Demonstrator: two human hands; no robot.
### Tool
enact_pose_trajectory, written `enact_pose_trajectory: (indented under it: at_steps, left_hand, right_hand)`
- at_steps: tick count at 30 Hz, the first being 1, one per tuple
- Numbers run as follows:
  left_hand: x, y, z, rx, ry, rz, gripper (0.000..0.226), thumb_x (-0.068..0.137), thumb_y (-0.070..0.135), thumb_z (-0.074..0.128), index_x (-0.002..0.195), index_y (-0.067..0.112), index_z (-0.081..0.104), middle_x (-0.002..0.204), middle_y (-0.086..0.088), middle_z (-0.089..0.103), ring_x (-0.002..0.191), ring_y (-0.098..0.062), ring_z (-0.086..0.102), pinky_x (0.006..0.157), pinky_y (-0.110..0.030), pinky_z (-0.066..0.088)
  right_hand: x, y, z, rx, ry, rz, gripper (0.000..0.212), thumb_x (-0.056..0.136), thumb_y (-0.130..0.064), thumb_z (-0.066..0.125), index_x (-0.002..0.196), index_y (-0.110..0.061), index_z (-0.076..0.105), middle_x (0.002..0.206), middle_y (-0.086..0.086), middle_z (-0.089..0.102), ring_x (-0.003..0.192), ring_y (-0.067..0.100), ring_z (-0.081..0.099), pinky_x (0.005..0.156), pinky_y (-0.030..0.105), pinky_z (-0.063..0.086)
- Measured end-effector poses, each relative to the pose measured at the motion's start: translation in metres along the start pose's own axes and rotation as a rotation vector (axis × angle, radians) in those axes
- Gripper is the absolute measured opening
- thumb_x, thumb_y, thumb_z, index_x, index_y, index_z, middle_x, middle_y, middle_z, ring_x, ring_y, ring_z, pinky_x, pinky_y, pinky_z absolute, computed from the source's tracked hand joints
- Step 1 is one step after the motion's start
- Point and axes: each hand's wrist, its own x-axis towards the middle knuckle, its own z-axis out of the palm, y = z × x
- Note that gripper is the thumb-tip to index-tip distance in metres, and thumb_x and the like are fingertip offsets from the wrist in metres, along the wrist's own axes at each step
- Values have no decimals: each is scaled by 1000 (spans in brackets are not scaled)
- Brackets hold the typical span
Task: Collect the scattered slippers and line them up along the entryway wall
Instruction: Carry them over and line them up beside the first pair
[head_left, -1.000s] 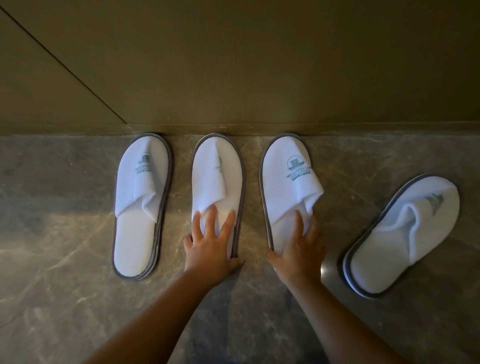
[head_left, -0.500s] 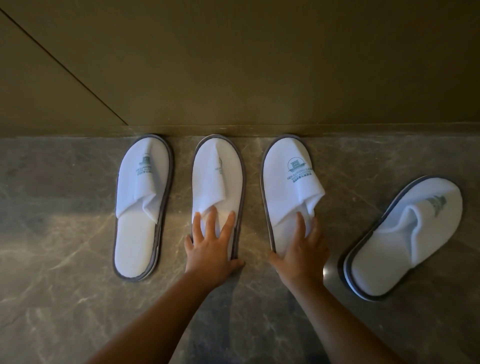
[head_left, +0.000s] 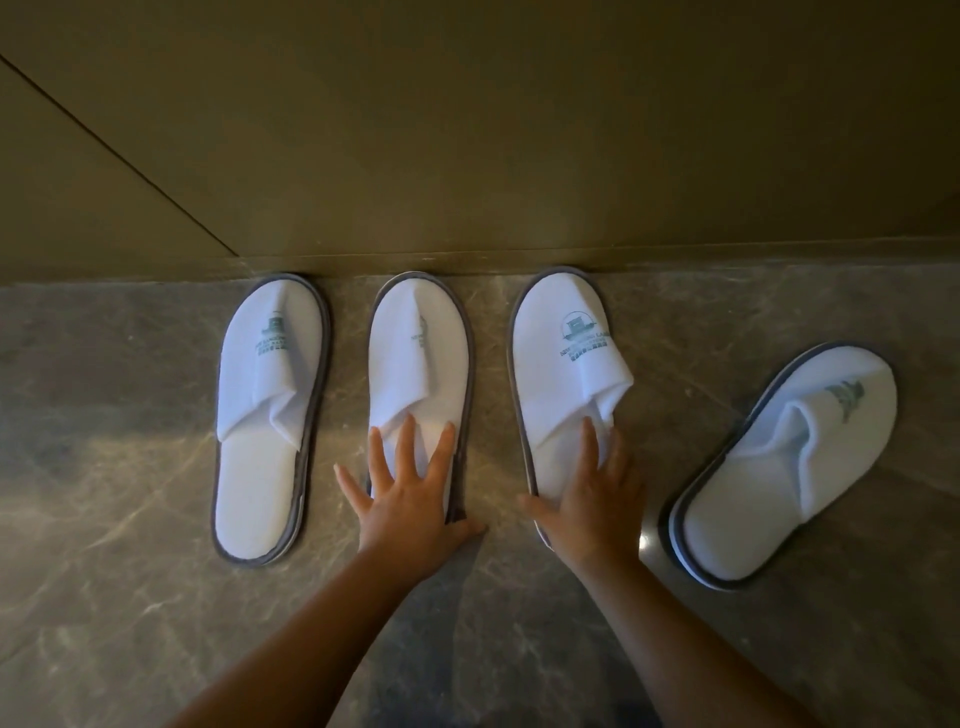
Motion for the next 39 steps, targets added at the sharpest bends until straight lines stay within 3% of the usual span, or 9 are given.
enact_pose_trajectory:
  at_steps: [4,7,10,12,17,20,26,39]
  left_hand:
    - [-12,17,-2,12,88,43,102,68,70,48,134,37,-23,152,-4,-23,136,-37,-27,98,-57,-21]
    - [-13,43,-5,-14,168,191,97,70,66,50,136,38,-16,154,-2,-16,140,-33,-17,107,-51,-11]
    - [-5,71,-5,31,163,360,92,75,64,45,131,41,-23,155,-3,-15,141,-30,-13,113,-47,-2]
    - [2,85,0,106,108,424,89,78,61,43,138,32,-15,155,-5,-16,141,-30,-15,114,-47,-2]
    - [13,96,12,193,53,400,90,78,62,44,140,26,-11,154,-6,-15,141,-31,-13,114,-48,-1]
    - [14,95,15,173,63,402,91,76,62,46,141,26,-7,155,-5,-11,142,-31,-10,114,-48,4]
    - [14,97,16,140,31,388,91,76,60,48,141,26,-6,155,-5,-13,141,-31,-13,114,-50,9]
    - [15,100,15,185,8,364,91,76,63,45,141,24,-6,155,-5,-12,141,-33,-12,114,-48,9]
  right_hand:
    - [-3,18,-19,-10,125,22,98,66,-52,69,140,-14,16,146,19,28,131,35,29,106,49,28]
    - [-8,52,-33,28,250,163,92,65,-42,74,137,-10,26,143,24,33,130,40,32,104,53,29]
    - [-13,89,-42,9,256,345,95,65,-40,74,138,-11,22,145,25,26,131,41,28,103,55,29]
    - [-15,104,-44,14,247,433,101,62,-48,74,139,-12,18,145,25,25,129,42,29,101,57,31]
    - [-1,107,-37,133,178,530,114,58,-58,71,141,-18,4,149,24,10,133,41,20,104,56,29]
    - [2,109,-33,127,144,464,111,62,-51,71,141,-19,0,151,23,2,135,40,13,108,53,23]
    - [1,139,-46,-30,17,93,103,66,-41,71,141,-24,2,153,14,0,139,34,5,113,50,19]
    - [17,126,-49,1,113,164,90,67,-43,70,137,-21,17,148,19,16,132,36,21,107,49,26]
